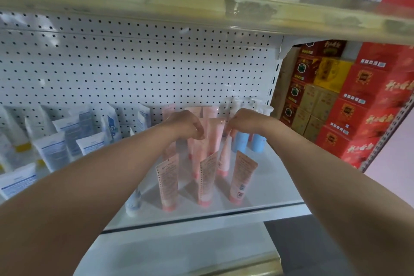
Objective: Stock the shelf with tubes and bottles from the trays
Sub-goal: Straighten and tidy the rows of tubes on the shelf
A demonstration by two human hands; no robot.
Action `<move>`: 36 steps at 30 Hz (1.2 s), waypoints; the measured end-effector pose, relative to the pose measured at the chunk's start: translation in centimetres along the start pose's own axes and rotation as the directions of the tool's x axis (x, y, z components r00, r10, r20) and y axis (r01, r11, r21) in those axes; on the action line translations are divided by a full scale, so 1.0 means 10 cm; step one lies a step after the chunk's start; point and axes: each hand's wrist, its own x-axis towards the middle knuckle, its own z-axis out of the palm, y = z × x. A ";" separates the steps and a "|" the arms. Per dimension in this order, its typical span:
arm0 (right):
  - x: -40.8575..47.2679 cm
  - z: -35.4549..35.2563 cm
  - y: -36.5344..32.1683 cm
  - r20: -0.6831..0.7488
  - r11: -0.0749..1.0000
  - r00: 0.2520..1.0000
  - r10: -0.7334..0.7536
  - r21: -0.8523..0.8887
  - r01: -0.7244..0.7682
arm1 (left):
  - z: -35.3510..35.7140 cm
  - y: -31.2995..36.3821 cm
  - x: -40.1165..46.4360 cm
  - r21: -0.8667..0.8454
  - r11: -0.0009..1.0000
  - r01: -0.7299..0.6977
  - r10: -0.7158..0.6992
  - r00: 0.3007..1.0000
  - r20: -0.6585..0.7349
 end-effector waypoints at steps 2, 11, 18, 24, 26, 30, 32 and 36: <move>0.02 0.03 0.04 -0.023 0.998 0.999 -0.030 -0.054 0.028 | 0.03 -0.01 0.03 0.031 0.999 0.012 -0.011 0.999 -0.047; 0.09 0.20 0.18 -0.171 0.987 0.972 -0.163 -0.021 0.162 | 0.16 0.04 0.13 0.103 0.991 0.088 -0.071 0.984 -0.163; 0.13 0.21 0.16 -0.193 0.987 0.968 -0.161 -0.009 0.162 | 0.18 0.06 0.19 0.180 0.974 0.140 -0.105 0.976 -0.192; 0.14 0.17 0.17 -0.174 0.979 0.964 -0.201 -0.030 0.199 | 0.16 0.04 0.21 0.180 0.972 0.154 -0.118 0.974 -0.196; 0.13 0.16 0.16 -0.171 0.977 0.962 -0.213 -0.052 0.207 | 0.16 0.03 0.21 0.178 0.973 0.147 -0.112 0.975 -0.193; 0.15 0.14 0.17 -0.160 0.974 0.961 -0.225 -0.071 0.216 | 0.14 0.03 0.19 0.177 0.974 0.140 -0.106 0.976 -0.190; 0.16 0.14 0.18 -0.161 0.974 0.960 -0.227 -0.059 0.221 | 0.14 0.02 0.18 0.177 0.974 0.138 -0.104 0.976 -0.189; 0.15 0.13 0.18 -0.150 0.972 0.960 -0.236 -0.049 0.231 | 0.12 0.01 0.17 0.172 0.975 0.140 -0.106 0.976 -0.190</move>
